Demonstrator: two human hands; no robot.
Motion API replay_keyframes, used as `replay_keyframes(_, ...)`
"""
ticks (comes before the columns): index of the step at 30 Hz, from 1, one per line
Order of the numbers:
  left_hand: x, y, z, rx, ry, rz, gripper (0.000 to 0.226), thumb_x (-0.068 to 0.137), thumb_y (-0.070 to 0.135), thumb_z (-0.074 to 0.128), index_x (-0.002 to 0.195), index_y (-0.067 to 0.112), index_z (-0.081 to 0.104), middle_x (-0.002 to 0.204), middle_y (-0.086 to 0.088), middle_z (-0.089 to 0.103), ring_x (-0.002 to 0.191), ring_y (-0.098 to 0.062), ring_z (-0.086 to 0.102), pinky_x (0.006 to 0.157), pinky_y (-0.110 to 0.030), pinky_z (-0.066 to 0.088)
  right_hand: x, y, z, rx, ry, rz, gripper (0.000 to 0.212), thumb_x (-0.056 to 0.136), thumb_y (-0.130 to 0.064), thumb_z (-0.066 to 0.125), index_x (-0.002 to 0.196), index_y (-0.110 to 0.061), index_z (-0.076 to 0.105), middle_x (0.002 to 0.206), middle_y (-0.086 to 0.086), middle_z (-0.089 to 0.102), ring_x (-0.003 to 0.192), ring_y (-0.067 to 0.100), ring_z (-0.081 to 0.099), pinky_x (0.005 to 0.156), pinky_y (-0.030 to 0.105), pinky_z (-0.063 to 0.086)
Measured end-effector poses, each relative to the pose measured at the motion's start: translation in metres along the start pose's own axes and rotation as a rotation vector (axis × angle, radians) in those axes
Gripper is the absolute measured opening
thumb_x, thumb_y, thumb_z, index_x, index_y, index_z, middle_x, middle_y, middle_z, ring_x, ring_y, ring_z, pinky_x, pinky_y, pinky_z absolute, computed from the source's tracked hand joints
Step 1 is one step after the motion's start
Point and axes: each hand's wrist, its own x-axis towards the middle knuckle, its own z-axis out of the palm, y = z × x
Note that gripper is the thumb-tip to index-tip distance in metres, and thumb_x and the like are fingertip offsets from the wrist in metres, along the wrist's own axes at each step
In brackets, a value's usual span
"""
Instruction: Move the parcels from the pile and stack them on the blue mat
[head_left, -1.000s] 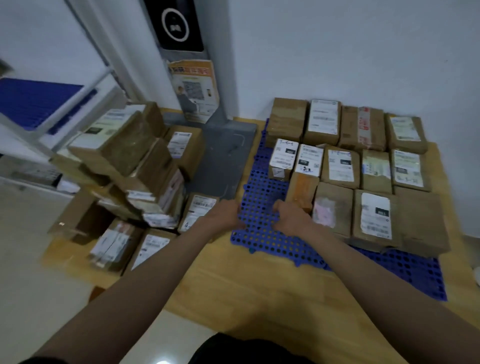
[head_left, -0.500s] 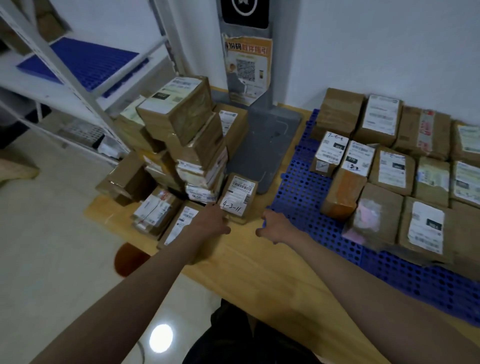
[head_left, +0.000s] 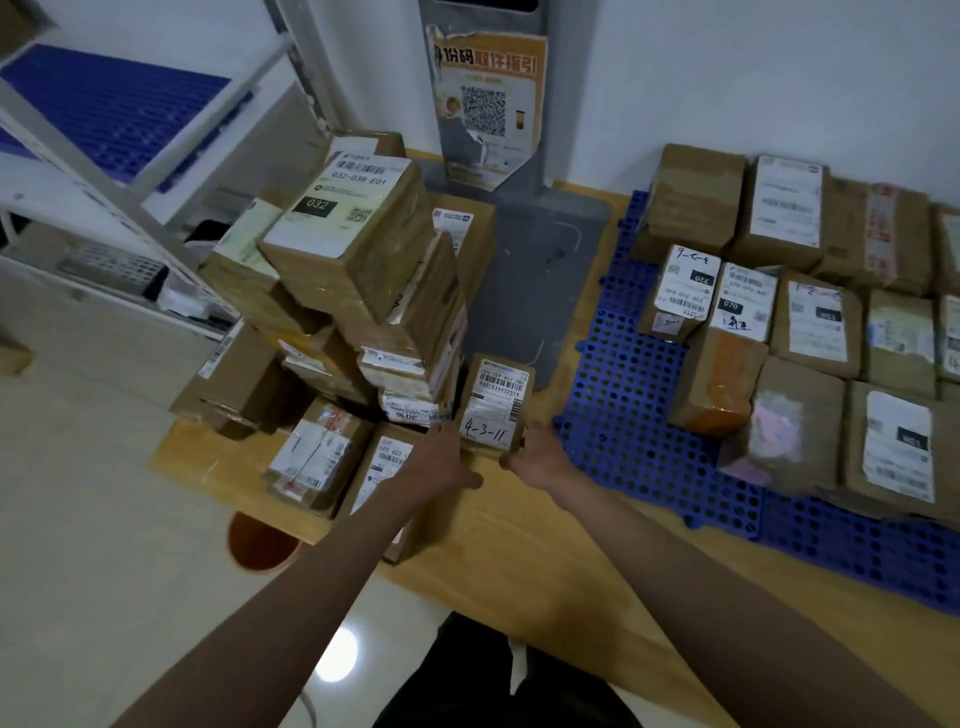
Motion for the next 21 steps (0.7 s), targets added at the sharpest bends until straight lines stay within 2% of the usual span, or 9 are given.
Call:
replay_keyframes(4,0.006,0.004,-0.001,0.037,0.003,0.010,0.095,0.069,0.026,0.083,0.145,0.008,0.029,0.149,-0.012,0.027,0.131,-0.027,0.041,0.102,-0.037,0.043,0.004,0.000,0.001,0.089,0.028,0.058,0.058,0.079,-0.004,0.070,0.132,-0.006,0.046,0.126,0.011,0.057,0.111,0.024,0.056,0.086,0.034,0.051)
replay_keyframes(7,0.009,0.010,0.000,0.060,0.013,0.041,0.094,0.065,0.025,0.085,0.140,0.009,0.030,0.147,-0.012,0.024,0.129,-0.028,0.042,0.099,-0.036,0.044,0.004,0.005,0.001,0.140,0.032,0.077,0.052,0.080,-0.001,0.068,0.129,-0.008,0.050,0.125,0.010,0.059,0.098,0.017,0.053,0.078,0.027,0.048)
replay_keyframes(14,0.005,0.029,0.002,0.146,0.011,0.066,0.093,0.065,0.029,0.086,0.138,0.009,0.032,0.143,-0.011,0.027,0.129,-0.027,0.040,0.104,-0.036,0.041,-0.006,0.023,-0.022,0.171,0.023,0.107,0.049,0.081,-0.005,0.068,0.126,-0.008,0.050,0.123,0.007,0.058,0.112,0.023,0.055,0.094,0.038,0.050)
replay_keyframes(18,-0.001,0.046,0.000,0.215,0.071,0.088,0.090,0.066,0.032,0.086,0.135,0.009,0.034,0.137,-0.010,0.032,0.123,-0.025,0.042,0.099,-0.036,0.042,-0.017,0.030,-0.035,0.209,0.008,0.080,0.047,0.080,-0.005,0.069,0.124,-0.009,0.052,0.120,0.006,0.060,0.111,0.022,0.056,0.093,0.036,0.050)
replay_keyframes(21,-0.004,0.061,-0.003,0.233,0.080,0.120,0.088,0.067,0.033,0.085,0.135,0.009,0.034,0.134,-0.009,0.034,0.120,-0.024,0.045,0.096,-0.035,0.044,-0.022,0.033,-0.050,0.222,0.026,0.036,0.043,0.081,-0.005,0.069,0.122,-0.008,0.056,0.115,0.009,0.064,0.106,0.023,0.061,0.093,0.041,0.052)
